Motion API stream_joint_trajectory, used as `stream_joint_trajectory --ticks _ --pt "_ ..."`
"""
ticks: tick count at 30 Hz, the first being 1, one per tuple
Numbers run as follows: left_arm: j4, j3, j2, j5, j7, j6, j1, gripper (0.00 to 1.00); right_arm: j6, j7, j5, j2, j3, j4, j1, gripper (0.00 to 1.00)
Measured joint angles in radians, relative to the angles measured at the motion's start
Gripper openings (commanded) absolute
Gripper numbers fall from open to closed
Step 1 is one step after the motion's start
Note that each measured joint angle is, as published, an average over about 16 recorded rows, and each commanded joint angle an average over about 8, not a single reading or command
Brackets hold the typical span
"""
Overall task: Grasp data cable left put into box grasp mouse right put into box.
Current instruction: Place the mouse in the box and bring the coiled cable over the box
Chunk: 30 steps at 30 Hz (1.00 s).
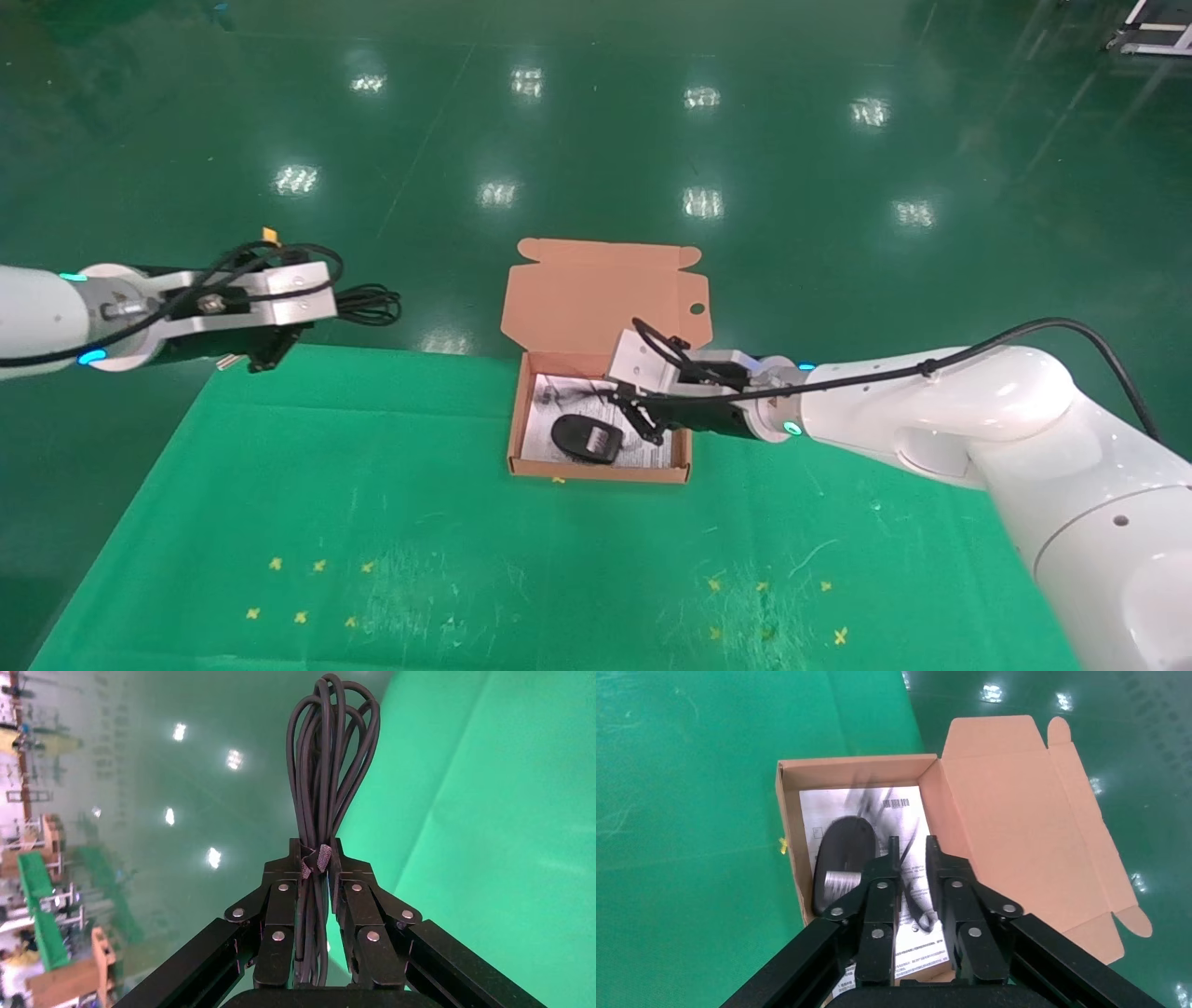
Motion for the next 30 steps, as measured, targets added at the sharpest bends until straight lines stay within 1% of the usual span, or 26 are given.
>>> stream_joint_trajectory --ticks 4,7,11,14,19,24,27,30 --pt "-0.012 0.005 0.02 -0.017 0.005 -0.014 0.022 0.0 -0.014 0.019 0.007 0.033 -0.001 0.048 0.001 1.0" --pt "-0.018 0.011 0.045 -0.029 0.012 -0.039 0.046 0.0 -0.026 0.041 0.011 0.074 0.001 0.103 0.002 1.0" --pt "-0.015 0.024 0.093 -0.038 0.029 -0.095 0.086 0.0 -0.044 0.088 0.01 0.15 0.007 0.203 -0.001 1.0" --pt "0.006 0.037 0.14 -0.038 0.049 -0.151 0.118 0.0 -0.056 0.138 0.002 0.221 0.009 0.302 -0.009 1.0" --pt "0.083 0.06 0.233 -0.033 0.092 -0.259 0.159 0.0 -0.067 0.256 -0.028 0.352 0.01 0.496 -0.032 1.0" --pt "0.199 0.085 0.326 -0.035 0.146 -0.362 0.177 0.0 -0.066 0.408 -0.077 0.474 0.008 0.701 -0.062 1.0" --pt "0.27 0.103 0.37 -0.05 0.177 -0.418 0.178 0.0 -0.065 0.499 -0.112 0.533 0.006 0.808 -0.077 1.0" --pt "0.331 0.127 0.403 -0.077 0.205 -0.468 0.173 0.0 -0.063 0.578 -0.144 0.577 0.005 0.89 -0.087 1.0"
